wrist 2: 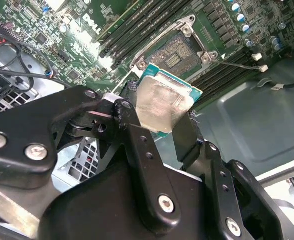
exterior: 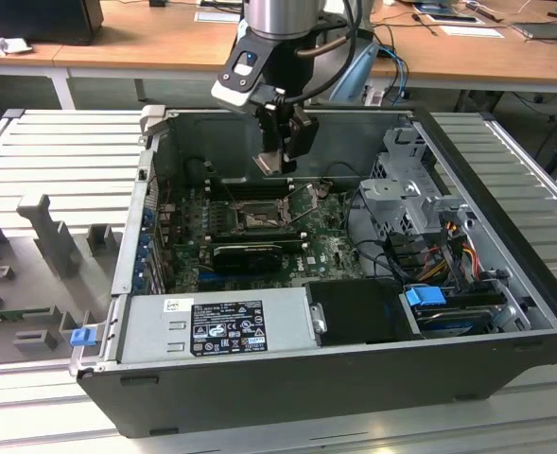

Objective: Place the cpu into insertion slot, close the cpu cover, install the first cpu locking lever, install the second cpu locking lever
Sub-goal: 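Place the cpu into insertion slot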

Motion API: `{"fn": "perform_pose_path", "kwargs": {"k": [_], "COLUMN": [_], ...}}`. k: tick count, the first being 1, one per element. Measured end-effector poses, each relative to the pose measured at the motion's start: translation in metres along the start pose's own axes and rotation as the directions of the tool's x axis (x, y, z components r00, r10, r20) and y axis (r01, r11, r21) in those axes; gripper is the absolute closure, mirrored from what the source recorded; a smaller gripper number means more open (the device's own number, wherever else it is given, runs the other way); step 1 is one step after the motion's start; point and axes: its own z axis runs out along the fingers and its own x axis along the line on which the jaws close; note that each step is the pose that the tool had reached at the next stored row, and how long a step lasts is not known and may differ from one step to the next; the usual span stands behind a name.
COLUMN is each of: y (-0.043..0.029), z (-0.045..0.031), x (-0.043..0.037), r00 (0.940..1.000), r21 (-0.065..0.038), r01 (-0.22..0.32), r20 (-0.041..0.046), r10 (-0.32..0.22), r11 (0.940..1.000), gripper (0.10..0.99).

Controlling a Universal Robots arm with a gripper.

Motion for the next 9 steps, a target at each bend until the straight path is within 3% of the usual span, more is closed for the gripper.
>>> {"fn": "perform_pose_path", "kwargs": {"k": [9], "y": [-0.0002], "z": [0.002], "x": [0.0], "r00": [0.9979], "r21": [-0.001], "r01": [-0.065], "r20": [0.0048], "r10": [0.065], "r11": [0.9979], "gripper": [0.561]}}
